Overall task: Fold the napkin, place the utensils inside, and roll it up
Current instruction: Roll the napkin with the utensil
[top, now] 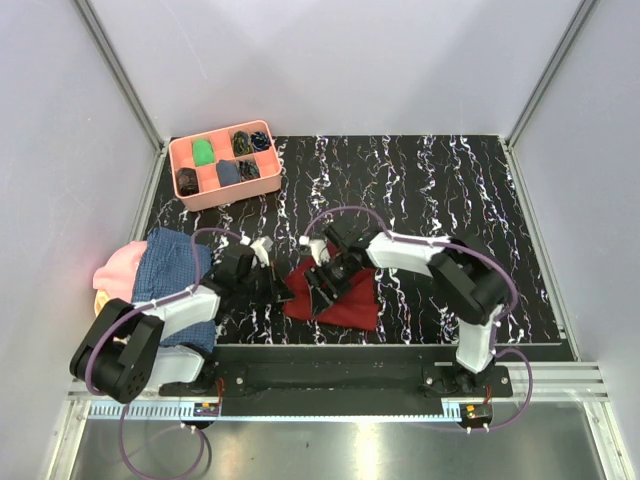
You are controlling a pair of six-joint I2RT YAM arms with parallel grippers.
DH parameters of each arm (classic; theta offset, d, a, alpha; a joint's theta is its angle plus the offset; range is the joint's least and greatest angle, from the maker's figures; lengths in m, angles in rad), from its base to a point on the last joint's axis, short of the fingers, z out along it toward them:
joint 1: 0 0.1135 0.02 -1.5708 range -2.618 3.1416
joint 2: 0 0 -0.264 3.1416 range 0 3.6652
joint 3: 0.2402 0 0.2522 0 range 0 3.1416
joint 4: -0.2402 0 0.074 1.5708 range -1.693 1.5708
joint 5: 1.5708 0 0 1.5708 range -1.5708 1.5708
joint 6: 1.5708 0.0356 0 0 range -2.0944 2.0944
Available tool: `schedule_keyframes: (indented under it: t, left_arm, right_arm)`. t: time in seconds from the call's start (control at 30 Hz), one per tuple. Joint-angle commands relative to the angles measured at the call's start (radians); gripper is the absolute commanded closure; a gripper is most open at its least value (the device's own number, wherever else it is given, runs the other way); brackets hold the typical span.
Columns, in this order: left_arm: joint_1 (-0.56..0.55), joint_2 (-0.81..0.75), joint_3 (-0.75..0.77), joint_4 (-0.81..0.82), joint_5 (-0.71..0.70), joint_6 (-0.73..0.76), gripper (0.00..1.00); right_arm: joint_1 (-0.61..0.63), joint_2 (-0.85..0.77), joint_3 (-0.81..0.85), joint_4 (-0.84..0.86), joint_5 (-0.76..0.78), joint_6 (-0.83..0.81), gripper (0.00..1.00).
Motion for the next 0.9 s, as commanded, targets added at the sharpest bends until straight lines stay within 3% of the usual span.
schedule_keyframes:
  t: [0.0, 0.13, 0.3, 0.5, 0.87]
  left_arm:
    - [0.000, 0.029, 0.066, -0.153, -0.057, 0.026, 1.00]
    - [0.012, 0.062, 0.103, -0.204, -0.056, 0.029, 1.00]
    - [0.034, 0.116, 0.155, -0.251, -0.024, 0.056, 1.00]
    - [0.055, 0.199, 0.237, -0.321, 0.018, 0.102, 1.00]
    - [0.065, 0.231, 0.284, -0.374, 0.029, 0.135, 1.00]
  right_arm:
    - [-0.014, -0.185, -0.017, -0.006, 0.303, -0.017, 0.28]
    - [0.059, -0.384, -0.178, 0.102, 0.563, -0.028, 0.26]
    - [0.199, -0.487, -0.286, 0.228, 0.710, -0.048, 0.23]
    - [0.343, -0.438, -0.294, 0.280, 0.831, -0.068, 0.23]
    - [0.369, -0.326, -0.286, 0.306, 0.833, -0.121, 0.27]
